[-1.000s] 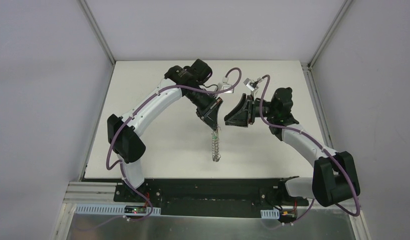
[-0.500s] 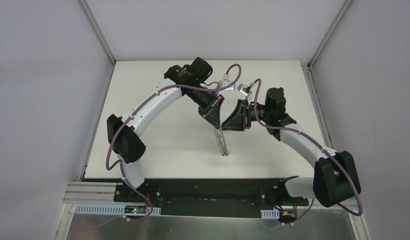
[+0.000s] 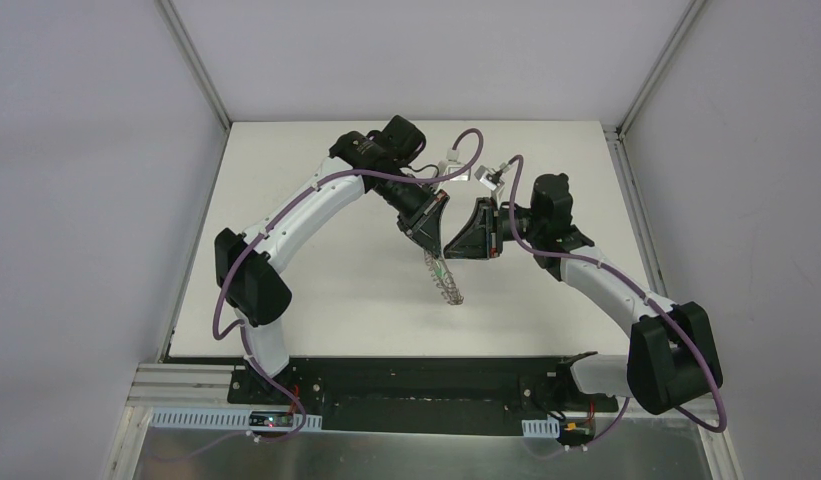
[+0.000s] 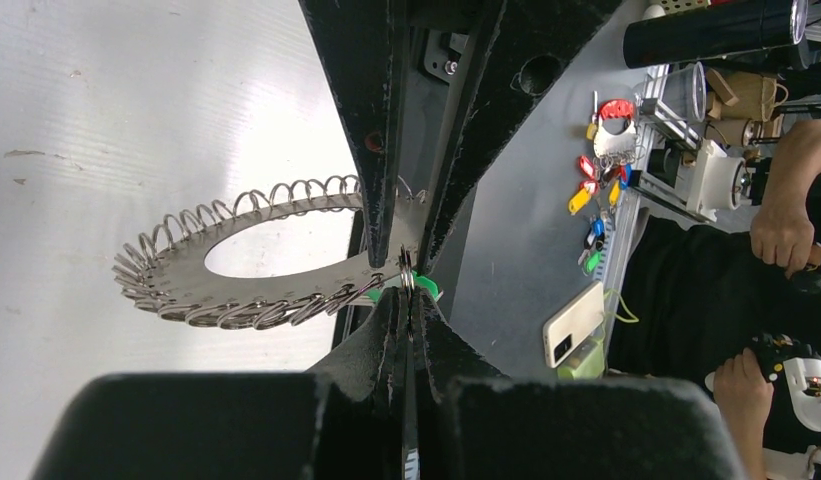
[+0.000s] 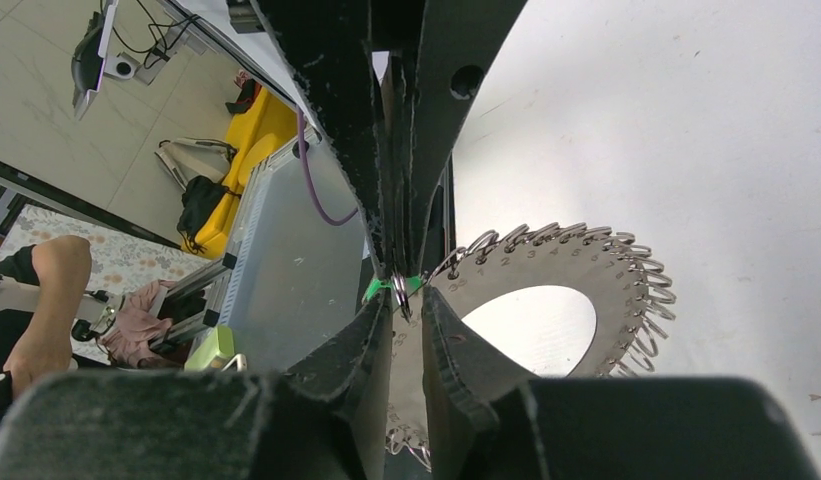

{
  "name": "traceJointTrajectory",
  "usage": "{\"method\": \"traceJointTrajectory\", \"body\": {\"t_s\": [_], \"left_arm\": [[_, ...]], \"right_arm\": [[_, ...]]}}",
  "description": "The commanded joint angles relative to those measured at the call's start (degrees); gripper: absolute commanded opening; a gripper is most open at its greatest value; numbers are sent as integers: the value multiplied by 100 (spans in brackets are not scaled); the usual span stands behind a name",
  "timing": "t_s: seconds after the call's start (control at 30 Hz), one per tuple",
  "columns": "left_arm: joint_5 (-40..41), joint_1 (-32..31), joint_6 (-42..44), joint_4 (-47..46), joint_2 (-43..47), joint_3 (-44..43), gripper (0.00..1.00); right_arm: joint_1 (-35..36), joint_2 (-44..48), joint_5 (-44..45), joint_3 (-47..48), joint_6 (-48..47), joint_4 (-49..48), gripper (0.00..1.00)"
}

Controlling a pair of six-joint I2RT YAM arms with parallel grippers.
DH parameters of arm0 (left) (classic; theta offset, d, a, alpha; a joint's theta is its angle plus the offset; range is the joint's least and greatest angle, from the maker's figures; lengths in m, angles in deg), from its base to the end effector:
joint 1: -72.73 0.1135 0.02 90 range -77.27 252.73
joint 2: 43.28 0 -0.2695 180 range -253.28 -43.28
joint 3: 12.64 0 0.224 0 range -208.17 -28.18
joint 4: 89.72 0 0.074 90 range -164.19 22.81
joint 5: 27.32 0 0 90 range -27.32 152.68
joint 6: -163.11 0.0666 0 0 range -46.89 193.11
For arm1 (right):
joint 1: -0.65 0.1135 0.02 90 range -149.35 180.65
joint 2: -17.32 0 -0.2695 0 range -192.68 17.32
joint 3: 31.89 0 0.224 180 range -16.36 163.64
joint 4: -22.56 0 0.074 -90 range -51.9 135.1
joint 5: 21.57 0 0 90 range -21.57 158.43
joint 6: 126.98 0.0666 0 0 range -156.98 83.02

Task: Put the keys on the keyring

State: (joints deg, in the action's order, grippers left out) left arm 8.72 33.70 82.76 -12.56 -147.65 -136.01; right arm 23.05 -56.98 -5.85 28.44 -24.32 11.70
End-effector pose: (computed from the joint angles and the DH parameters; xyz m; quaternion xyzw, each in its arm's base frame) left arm 0.2445 -0.2675 0.3513 0.4666 0.7295 -0.4840 0.1258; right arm 0.2126 0.1570 0.3139 -0.4628 0.5414 0.5831 0.3907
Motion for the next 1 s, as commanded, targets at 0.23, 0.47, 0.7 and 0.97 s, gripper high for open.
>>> {"method": "traceJointTrajectory", "body": {"t_s": [0.23,0.47,0.7,0.97], "left_arm": [[-268,-44,-42,-89,5,12,0],[-257,-36,-53,-100,22,-2,0],[-453,83,136,-447,319,257,21],[-697,343,207,-1011,677,830,34]], "right_arm": [[87,65,-191,179,308,-592,13],[77,42,-218,187,306,-613,0],[-19,89,-183,220,489,-748,0],[-115,125,-166,144,781,-1105,0]]}}
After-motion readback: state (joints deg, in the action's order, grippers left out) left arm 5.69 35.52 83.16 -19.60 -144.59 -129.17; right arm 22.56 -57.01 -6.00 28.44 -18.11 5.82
